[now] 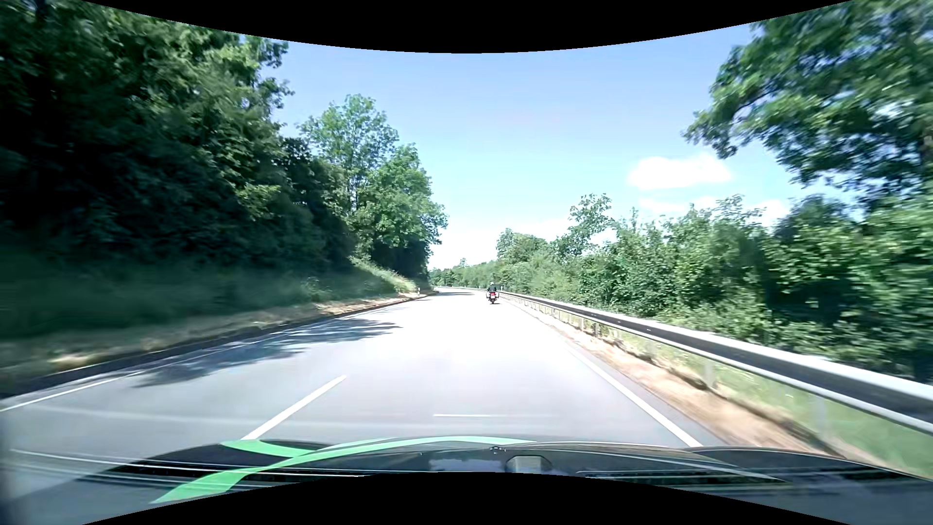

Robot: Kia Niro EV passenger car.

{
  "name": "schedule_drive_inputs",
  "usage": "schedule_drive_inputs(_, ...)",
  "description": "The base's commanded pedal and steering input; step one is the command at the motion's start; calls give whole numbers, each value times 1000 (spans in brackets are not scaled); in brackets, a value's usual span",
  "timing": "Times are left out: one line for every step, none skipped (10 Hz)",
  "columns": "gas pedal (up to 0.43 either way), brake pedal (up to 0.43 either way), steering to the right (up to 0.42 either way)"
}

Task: Follow the waypoints while adhering to traffic rules and regulations

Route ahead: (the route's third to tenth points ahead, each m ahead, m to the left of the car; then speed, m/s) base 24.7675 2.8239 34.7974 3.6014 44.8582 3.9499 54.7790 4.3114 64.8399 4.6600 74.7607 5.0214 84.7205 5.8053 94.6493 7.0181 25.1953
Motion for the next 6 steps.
schedule_drive_inputs(138,0,-5)
schedule_drive_inputs(150,0,-5)
schedule_drive_inputs(150,0,-5)
schedule_drive_inputs(150,0,-5)
schedule_drive_inputs(138,0,-5)
schedule_drive_inputs(138,0,-5)
